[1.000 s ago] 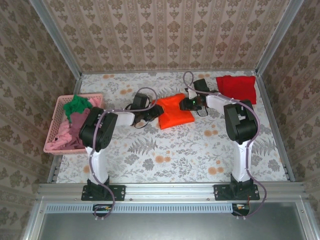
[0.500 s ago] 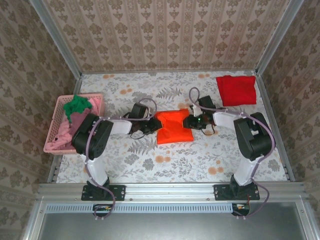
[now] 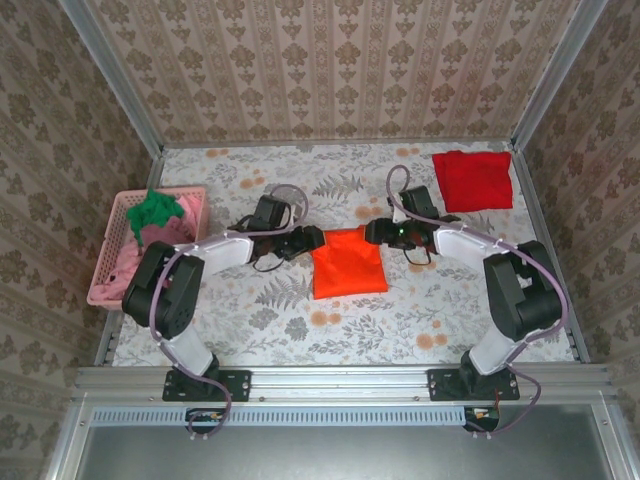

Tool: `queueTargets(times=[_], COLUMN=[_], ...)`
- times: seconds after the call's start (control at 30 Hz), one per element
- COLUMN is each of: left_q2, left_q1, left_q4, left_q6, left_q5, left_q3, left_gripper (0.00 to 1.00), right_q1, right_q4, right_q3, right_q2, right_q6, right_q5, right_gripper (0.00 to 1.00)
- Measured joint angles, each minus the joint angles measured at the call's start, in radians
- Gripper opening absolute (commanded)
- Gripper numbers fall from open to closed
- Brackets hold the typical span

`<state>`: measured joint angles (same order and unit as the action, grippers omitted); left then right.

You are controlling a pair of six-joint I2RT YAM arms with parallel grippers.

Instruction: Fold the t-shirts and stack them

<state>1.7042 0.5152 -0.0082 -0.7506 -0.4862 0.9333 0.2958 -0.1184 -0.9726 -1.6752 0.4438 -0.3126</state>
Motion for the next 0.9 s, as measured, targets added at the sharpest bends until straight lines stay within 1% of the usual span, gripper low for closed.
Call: queueTargets(times=[0.13, 0.2, 0.27, 0.3, 0.33, 0.37, 0.53, 0.73, 0.9], left_q2=[0.047, 0.066, 0.080, 0.085, 0.087, 0.087, 0.073, -0.001, -0.029], left_q1=[-0.003, -0.003, -0.003, -0.003, -0.003, -0.003, -0.003, -0.003, -0.010], left_q4=[0.000, 0.000, 0.000, -0.001, -0.002, -0.003, -0.010, -0.019, -0.017], left_q6=[-0.005, -0.005, -0.009, -0.009, -0.010, -0.003, -0.004, -0.004, 0.005], left_q5=[-0.009, -0.014, -0.016, -0.016, -0.017, -0.020, -0.023, -0.016, 0.016], left_q3=[0.021, 0.023, 0.024, 0.026, 0.026, 0.028, 0.034, 0.031, 0.009], left_gripper=[0.39, 0.30, 0.14, 0.02, 0.00, 0.00, 0.00, 0.00, 0.00], right_q1=[-0.005, -0.005, -0.005, -0.005, -0.005, -0.005, -0.003, 0.025, 0.037], right_q4=[0.022, 0.027, 0.032, 0.035, 0.037, 0.041, 0.044, 0.063, 0.066], right_q3=[-0.033, -0.035, -0.035, -0.035, -0.035, -0.035, -0.032, -0.027, -0.053], right_q2=[-0.071, -0.096, -0.114, -0.119, -0.119, -0.119, -0.087, 0.000, -0.016], right_q6=[0.006, 0.010, 0.005, 0.010, 0.007, 0.012, 0.001, -0.029, -0.053], right_q5=[-0.010, -0.016, -0.028, -0.035, -0.040, -0.047, -0.076, -0.084, -0.083], right_gripper=[0.41, 0.31, 0.15, 0.07, 0.04, 0.00, 0.00, 0.00, 0.00])
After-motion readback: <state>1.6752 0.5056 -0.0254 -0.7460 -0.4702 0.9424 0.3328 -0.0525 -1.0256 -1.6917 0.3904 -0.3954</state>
